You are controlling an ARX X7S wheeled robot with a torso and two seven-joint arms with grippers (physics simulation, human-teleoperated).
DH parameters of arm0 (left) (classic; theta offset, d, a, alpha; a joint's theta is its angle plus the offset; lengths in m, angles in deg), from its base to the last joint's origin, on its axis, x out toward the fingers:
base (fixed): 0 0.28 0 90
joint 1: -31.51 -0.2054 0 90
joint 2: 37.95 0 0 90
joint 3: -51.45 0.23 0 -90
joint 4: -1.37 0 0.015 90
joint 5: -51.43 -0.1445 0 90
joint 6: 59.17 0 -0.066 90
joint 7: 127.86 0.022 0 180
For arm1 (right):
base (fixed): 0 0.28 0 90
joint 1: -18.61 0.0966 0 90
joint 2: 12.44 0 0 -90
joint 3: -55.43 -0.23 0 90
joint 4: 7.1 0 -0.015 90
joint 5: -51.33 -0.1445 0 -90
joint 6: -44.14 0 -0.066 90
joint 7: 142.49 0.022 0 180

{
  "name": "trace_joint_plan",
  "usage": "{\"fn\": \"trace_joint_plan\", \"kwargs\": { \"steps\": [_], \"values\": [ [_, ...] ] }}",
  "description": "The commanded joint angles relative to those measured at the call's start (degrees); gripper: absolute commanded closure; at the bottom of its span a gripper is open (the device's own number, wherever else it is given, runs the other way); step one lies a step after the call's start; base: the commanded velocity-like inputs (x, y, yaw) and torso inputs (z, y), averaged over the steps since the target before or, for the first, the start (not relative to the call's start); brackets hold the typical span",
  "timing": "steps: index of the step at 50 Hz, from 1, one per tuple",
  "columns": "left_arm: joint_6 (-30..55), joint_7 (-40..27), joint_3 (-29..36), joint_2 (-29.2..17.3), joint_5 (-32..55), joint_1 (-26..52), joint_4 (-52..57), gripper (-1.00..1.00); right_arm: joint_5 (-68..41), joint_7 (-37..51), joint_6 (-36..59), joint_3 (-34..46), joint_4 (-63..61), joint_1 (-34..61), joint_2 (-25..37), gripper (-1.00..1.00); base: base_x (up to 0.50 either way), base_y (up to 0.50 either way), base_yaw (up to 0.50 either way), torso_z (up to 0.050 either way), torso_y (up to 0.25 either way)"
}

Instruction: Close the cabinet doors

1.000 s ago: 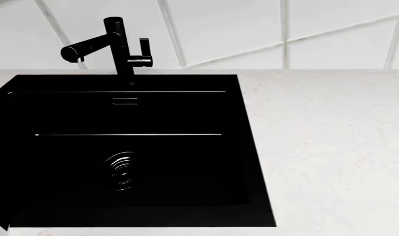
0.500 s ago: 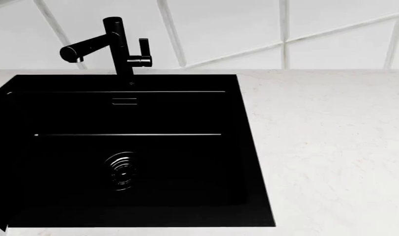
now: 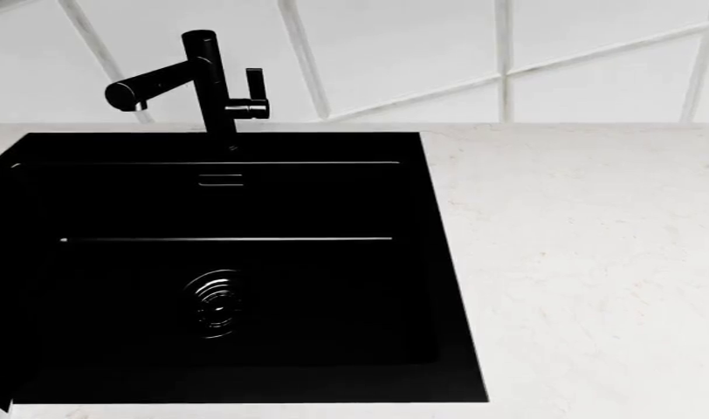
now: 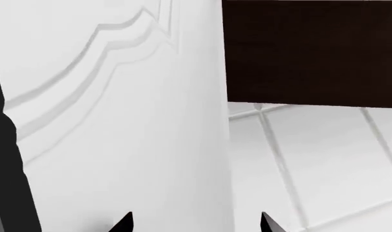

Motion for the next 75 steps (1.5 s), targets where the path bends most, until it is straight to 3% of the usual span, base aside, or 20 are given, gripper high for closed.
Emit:
{"fn": "trace_joint_plan", "kwargs": {
  "steps": [1,50,75],
  "values": [
    [0.0,-0.1,-0.5,-0.2,0.4,0.0,-0.1,-1.00,-5.2,-2.0,-2.9,-0.3,4.1,-2.1,-4.5,-1.00,0.00,0.00,0.00,0.000,0.000],
    [-2.6,0.3,-2.1,-2.1,1.3,-2.2,-1.1,-1.00,4.3,-10.9,-15.2,8.9,21.6,-3.7,-9.1,-1.00,0.01,0.00,0.01,0.001,0.000],
    [-4.6,0.4,-2.4,-2.9,1.3,-3.9,-2.1,-1.00,9.9,-15.8,-23.5,12.0,36.9,-0.6,-11.6,-1.00,0.01,0.00,0.01,0.005,0.000]
  ]
}}
